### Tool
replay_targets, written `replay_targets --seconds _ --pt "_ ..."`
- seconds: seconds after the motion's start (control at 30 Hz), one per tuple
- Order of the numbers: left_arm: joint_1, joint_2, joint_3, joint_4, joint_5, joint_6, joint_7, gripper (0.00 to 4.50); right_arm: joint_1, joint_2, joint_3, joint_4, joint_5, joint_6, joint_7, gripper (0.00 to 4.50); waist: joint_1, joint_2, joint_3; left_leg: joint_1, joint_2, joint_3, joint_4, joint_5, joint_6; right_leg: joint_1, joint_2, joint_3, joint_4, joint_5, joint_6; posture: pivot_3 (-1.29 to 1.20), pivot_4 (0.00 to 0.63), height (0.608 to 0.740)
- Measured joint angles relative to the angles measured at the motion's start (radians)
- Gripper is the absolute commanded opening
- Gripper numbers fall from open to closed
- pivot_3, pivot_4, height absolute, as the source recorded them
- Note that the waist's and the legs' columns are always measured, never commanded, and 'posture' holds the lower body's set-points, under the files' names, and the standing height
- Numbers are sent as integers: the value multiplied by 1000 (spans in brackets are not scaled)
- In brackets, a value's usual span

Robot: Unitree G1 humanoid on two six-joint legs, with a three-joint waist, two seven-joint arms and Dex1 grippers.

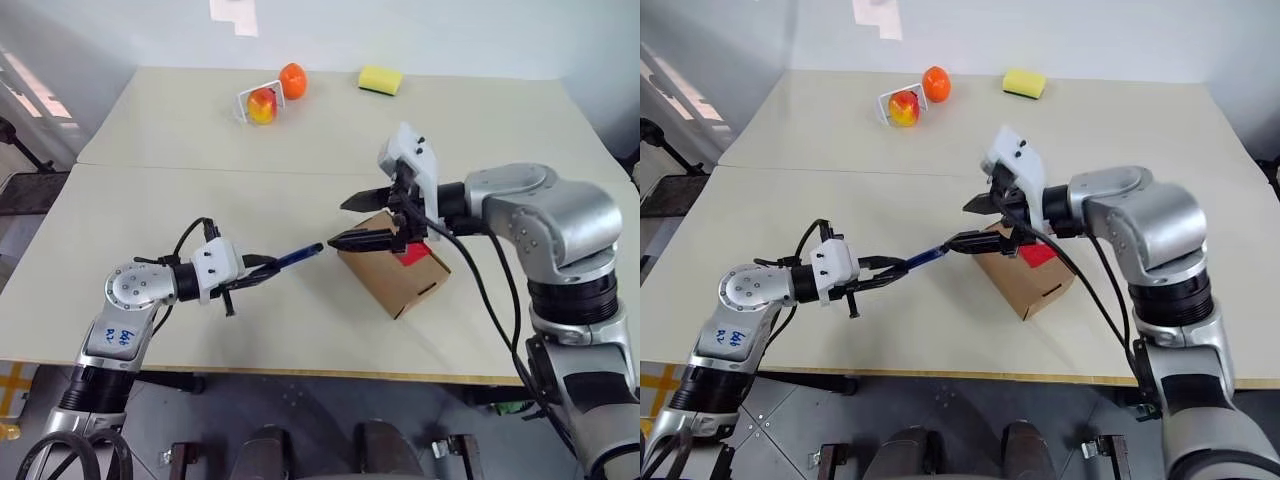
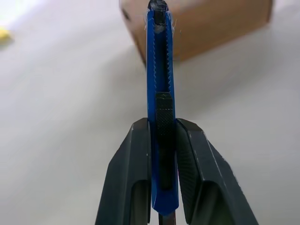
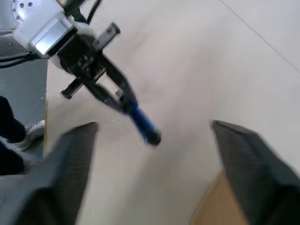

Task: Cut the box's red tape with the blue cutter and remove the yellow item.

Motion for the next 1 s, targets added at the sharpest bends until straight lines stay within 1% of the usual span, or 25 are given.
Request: replay_targets --seconds 0.07,0.13,0.2,0.27,0.33,0.4,0.5,0.7,1.0 --pt "-48 -35 6 32 -2 -65 20 413 -98 0 34 82 6 77 -10 4477 0 0 0 -1 0 0 0 0 0 -1 0 -1 1 0 0 0 150 740" --pt "-85 -60 13 65 -2 -121 38 413 -161 34 46 185 2 123 -46 4477 -4 -1 -1 -1 0 0 0 0 0 -2 -1 -3 2 0 0 0 150 740" --pt "-99 -73 14 85 -1 -153 46 413 -181 65 48 261 1 136 -71 4477 -8 -1 -1 -3 0 0 0 0 0 -4 -2 -9 3 0 0 0 150 740" --pt "-103 -88 13 112 -1 -179 49 413 -196 89 50 322 3 152 -89 4477 -12 -1 -1 -10 -2 0 1 0 0 -11 -6 -17 6 0 0 0 150 740" --pt "-105 -109 9 132 0 -199 52 413 -222 111 52 371 3 168 -104 4477 -17 -1 -1 -11 -4 -1 1 1 1 -12 -11 -27 6 0 0 0 150 740" --pt "-117 -120 -1 153 3 -219 56 413 -257 134 54 403 6 171 -112 4477 -24 -1 -1 -11 -5 -1 1 1 1 -12 -14 -36 6 1 0 0 150 740" --pt "-120 -126 -5 155 6 -239 61 413 -288 150 57 434 9 174 -115 4477 -26 -1 -1 -11 -5 -2 1 1 1 -11 -16 -41 6 1 0 0 150 740" --pt "-121 -128 -7 156 6 -246 67 413 -291 160 93 475 19 193 -117 4477 -26 -1 -1 -11 -5 -3 1 1 1 -11 -16 -44 6 1 0 0 150 740" --pt "-135 -131 -7 156 5 -244 74 413 -292 186 81 515 24 193 -151 4477 -26 -1 -1 -11 -5 -3 1 1 1 -11 -16 -46 6 1 0 0 150 740"
